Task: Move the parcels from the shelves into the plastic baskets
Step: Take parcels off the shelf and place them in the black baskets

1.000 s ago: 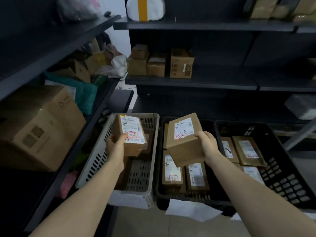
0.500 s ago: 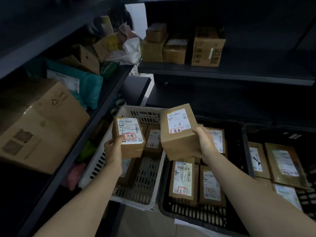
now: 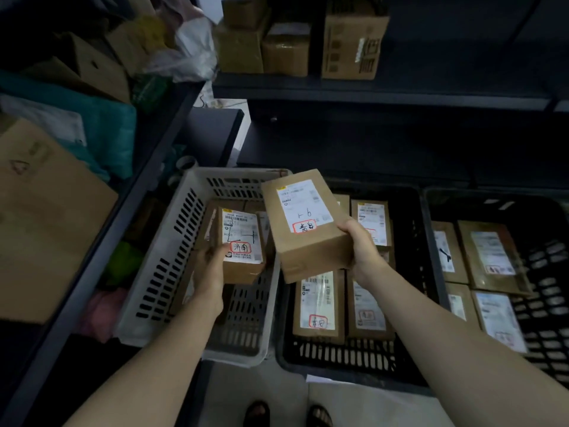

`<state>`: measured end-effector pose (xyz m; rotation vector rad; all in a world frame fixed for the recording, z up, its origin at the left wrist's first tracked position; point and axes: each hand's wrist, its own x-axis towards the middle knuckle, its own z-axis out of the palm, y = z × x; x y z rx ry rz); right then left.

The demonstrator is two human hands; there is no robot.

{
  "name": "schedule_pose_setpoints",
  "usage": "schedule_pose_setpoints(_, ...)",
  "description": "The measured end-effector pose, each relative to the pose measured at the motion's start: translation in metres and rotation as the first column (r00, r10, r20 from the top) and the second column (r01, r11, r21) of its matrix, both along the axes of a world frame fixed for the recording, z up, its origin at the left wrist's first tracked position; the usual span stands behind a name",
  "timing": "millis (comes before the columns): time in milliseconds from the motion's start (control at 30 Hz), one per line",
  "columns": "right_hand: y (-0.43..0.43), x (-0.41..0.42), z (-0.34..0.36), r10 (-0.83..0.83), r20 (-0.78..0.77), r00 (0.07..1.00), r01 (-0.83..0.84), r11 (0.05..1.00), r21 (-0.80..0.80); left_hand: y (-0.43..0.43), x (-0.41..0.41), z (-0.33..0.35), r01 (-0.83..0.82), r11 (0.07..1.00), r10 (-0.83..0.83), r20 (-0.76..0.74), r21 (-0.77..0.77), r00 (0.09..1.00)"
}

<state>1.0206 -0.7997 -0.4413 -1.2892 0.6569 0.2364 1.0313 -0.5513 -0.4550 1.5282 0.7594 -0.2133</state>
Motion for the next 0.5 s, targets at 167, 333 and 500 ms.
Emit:
schedule_pose_setpoints(167,0.049,0.027,-0.001,0.022,0.015,1.000,-0.022,1.000,-0.021,0.040,0.014,0.000,-0.043,0.999,0.043,-0.007,0.019,0.999)
schedule_pose_setpoints(333,0.094,0.066,-0.013,-0.058,0.013,0.998,0.058,0.998,-0.022,0.089,0.037,-0.025,-0.045,0.997,0.039,-0.096,-0.066,0.995)
schedule_pose_setpoints(500,0.132,0.106,-0.024,-0.106,0.090,0.990,0.108,0.994,-0.023,0.103,0.059,-0.061,-0.041,0.973,-0.011,-0.225,-0.225,0.974)
